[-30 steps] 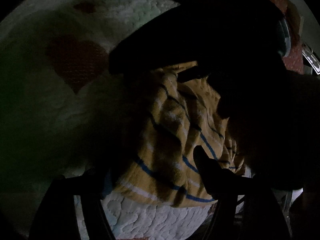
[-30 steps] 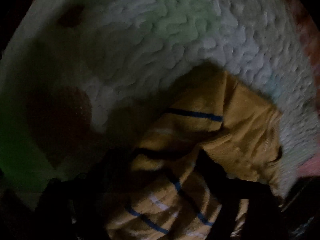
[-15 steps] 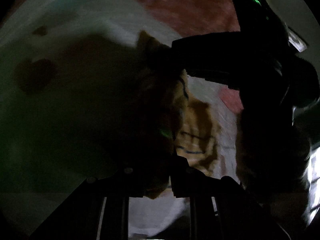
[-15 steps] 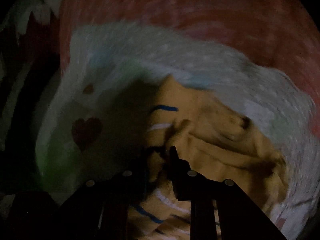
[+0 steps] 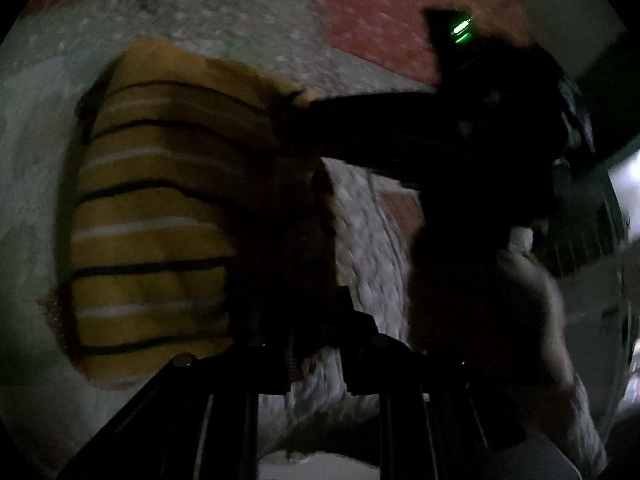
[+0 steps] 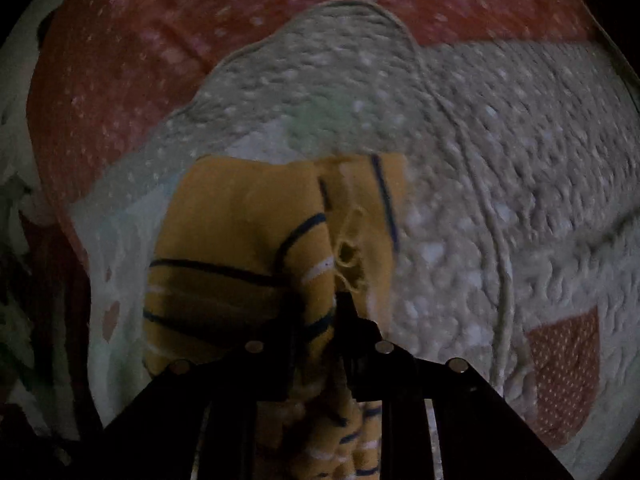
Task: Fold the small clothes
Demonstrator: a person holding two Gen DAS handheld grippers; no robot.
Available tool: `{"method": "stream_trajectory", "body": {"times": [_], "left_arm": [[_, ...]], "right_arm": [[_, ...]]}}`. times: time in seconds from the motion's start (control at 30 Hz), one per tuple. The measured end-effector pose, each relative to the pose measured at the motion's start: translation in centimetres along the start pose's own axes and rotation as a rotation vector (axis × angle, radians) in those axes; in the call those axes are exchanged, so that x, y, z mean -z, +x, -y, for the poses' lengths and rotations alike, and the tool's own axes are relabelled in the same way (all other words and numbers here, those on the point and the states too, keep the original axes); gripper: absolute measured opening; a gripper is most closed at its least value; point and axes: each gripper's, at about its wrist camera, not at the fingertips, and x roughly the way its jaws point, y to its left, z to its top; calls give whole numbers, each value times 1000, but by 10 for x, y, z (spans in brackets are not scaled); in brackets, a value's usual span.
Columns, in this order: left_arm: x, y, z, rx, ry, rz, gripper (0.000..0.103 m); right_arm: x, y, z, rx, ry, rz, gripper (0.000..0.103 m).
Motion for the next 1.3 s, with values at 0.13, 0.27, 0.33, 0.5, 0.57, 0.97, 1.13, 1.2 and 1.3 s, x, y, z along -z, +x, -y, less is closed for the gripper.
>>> {"method": "stream_trajectory", "body": {"times": [0.13,0.27,0.33,0.5,0.57,0.97,1.13,1.2,1.3], "left_arm": [[1,-39,-24,-50,-4,48,17],[-16,-65,-85,-101,-162,98,32],[-25,-67,-109,-118,-227,114,50],[-53,-44,-148,-113,-276,80,63],[-54,-30,-156,-92,-279,61,63],[-83,34,-153,62,-265,-40,83],[-81,32,-146,64,-301,-32,51],[-80,14,-150,84,-308,-17,39],[-75,-19,-155,53,-300,24,39]], "right_arm": [[-2,-14,-16,64,-63,24,19],[-1,-15,-10,105,-67,23,19],[3,-25,-2,87,-52,29,20],[0,-46,20,-27,18,118,78],[-3,-44,27,-78,50,138,84],[-9,25,13,-51,32,49,89],[-12,21,0,-149,95,60,38],[-14,13,-14,-192,96,79,34],[-17,0,-49,-288,57,110,33]]}}
